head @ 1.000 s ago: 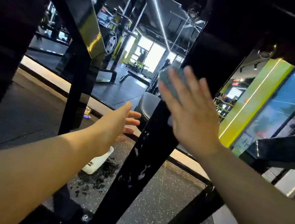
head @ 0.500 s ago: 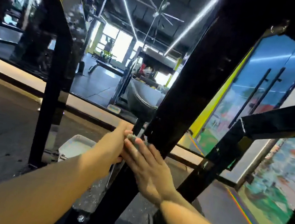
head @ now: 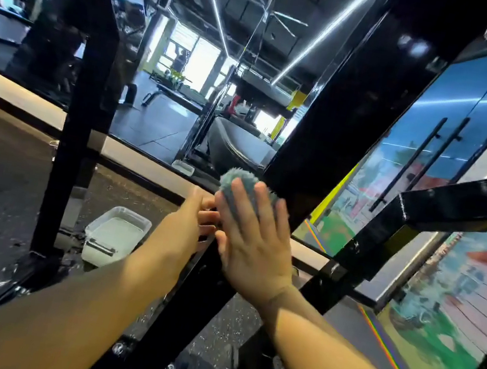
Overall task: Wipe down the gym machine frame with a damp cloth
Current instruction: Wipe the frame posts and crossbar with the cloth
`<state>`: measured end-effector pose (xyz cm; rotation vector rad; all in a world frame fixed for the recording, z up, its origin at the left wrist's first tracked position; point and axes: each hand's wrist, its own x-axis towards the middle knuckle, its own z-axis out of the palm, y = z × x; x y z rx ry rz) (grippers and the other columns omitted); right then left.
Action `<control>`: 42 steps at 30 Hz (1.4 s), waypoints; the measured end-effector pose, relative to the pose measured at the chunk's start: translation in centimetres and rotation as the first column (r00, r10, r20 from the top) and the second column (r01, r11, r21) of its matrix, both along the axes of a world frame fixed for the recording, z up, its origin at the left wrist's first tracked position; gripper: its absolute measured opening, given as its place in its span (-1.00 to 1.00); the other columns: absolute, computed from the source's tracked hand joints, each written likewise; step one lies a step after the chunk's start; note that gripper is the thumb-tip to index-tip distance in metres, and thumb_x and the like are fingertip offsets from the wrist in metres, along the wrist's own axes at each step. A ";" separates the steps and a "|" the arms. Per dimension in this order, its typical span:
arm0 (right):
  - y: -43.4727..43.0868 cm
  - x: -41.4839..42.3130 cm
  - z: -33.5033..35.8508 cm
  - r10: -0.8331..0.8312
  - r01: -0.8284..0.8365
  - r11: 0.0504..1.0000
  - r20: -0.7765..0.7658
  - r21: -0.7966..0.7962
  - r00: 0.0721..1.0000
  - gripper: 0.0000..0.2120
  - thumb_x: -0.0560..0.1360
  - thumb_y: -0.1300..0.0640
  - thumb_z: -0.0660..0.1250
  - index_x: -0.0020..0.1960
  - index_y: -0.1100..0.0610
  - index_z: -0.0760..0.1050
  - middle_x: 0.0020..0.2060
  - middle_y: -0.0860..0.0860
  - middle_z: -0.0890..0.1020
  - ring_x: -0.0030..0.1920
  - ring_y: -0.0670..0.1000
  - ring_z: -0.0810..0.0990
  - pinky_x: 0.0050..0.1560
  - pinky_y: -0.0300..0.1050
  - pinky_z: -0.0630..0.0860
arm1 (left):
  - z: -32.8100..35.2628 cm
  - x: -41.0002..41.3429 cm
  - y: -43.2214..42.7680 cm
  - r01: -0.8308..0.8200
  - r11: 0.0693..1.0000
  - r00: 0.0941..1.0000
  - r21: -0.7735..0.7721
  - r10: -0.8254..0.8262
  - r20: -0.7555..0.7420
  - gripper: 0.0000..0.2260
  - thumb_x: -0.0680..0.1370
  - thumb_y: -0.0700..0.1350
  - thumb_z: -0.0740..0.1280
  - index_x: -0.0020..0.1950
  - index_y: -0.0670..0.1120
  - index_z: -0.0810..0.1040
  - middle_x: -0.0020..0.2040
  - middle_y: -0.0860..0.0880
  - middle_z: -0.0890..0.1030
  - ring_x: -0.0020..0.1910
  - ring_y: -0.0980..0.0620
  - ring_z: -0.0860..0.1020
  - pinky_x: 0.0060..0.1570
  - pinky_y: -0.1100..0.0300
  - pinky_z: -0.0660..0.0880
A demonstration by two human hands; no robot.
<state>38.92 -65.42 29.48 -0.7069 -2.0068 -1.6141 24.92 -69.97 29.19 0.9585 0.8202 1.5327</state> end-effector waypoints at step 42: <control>-0.6 2.8 -5.0 -0.011 0.037 0.986 0.156 -0.161 0.988 -0.31 0.51 0.10 0.03 0.58 0.06 -0.17 0.56 0.02 -0.17 0.55 0.09 -0.18 0.50 0.06 -0.07 | -0.2 0.6 -1.3 0.140 0.990 0.989 0.000 -0.139 -0.056 -0.65 0.62 0.13 -0.06 0.15 0.10 0.46 0.05 0.15 0.53 -0.04 0.27 0.49 0.04 0.35 0.34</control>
